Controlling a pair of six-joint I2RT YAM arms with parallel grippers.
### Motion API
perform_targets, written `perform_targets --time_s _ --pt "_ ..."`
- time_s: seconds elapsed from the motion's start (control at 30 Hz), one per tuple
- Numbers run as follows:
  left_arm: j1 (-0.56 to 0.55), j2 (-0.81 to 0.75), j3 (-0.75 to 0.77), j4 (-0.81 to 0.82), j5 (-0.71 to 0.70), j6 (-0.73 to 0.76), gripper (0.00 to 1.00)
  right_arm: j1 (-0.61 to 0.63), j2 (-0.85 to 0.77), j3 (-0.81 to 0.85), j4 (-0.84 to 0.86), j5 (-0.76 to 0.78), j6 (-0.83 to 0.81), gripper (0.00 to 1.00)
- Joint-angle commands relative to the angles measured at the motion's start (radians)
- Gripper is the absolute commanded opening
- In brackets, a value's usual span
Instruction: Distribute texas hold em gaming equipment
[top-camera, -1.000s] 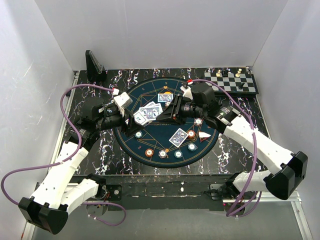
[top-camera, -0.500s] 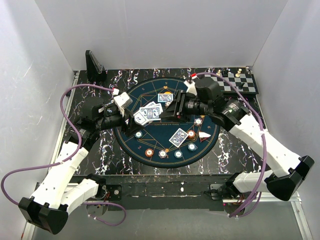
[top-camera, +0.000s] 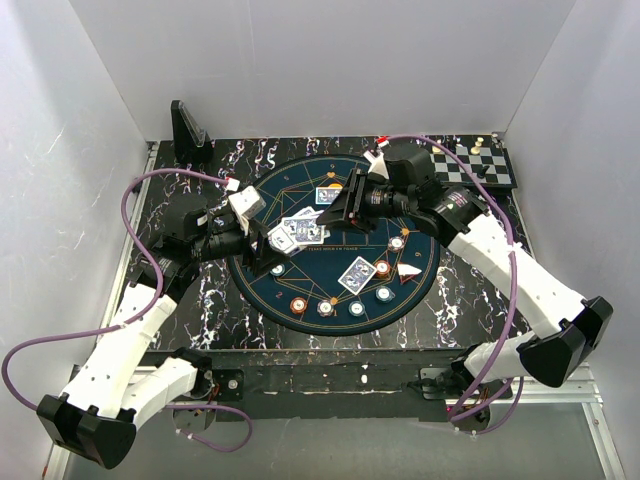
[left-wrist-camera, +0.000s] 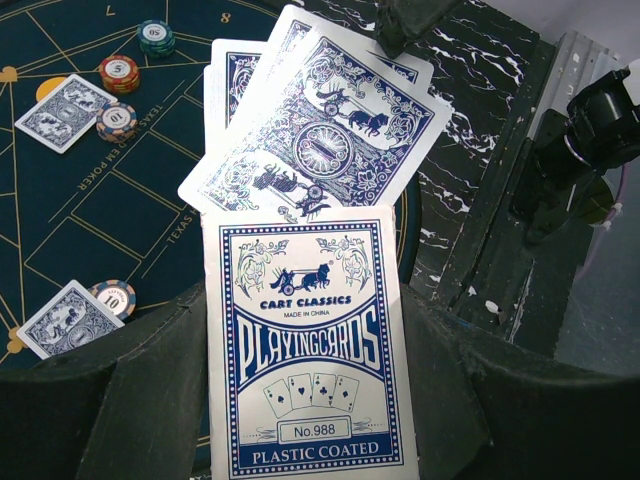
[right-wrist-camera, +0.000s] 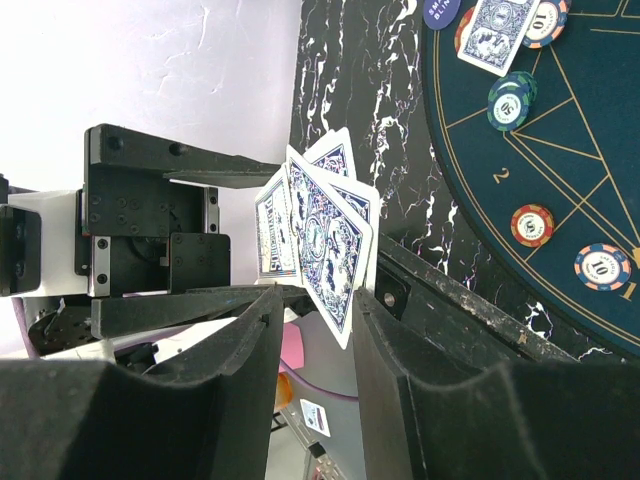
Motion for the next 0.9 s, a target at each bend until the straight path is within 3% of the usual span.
perform_targets --time_s 0.0,0.87 --pt "0.005 -0.025 0.01 0.011 0.028 0.009 0.0 -0.008 -0.011 0.014 0.034 -0.018 -0.02 0.42" --pt "0.005 -0.025 0.019 0.014 0.031 0.005 0.0 -0.011 -0.036 -0.07 0.095 -0.061 0.017 0.39"
